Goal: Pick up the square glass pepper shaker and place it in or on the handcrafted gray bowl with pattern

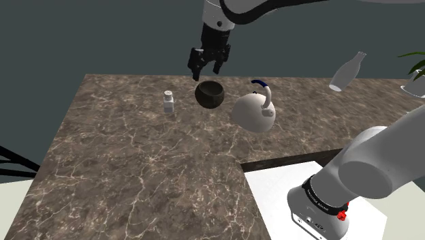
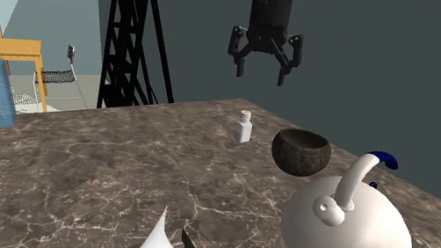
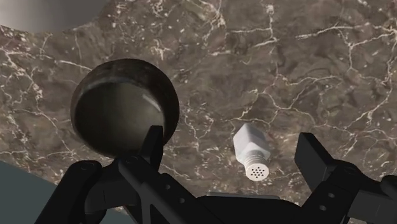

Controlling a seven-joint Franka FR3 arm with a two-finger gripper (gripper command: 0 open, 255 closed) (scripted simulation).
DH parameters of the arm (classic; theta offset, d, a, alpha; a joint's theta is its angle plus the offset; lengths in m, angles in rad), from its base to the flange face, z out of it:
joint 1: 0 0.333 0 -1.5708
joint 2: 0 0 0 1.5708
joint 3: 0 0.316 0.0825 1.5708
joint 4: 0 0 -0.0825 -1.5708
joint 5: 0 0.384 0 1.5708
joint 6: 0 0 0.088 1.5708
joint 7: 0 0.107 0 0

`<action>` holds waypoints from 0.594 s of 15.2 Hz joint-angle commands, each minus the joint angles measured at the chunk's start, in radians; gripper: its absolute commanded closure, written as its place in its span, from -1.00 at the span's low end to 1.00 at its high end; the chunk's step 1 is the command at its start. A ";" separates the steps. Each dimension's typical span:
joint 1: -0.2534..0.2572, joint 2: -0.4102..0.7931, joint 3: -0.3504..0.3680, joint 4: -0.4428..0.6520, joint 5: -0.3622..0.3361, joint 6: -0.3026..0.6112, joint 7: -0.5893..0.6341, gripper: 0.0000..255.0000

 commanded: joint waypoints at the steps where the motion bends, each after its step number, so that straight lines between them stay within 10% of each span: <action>1: 0.002 0.076 0.024 0.043 -0.034 0.024 0.051 -1.00; 9: 0.047 0.417 0.053 0.292 -0.208 0.056 0.232 -1.00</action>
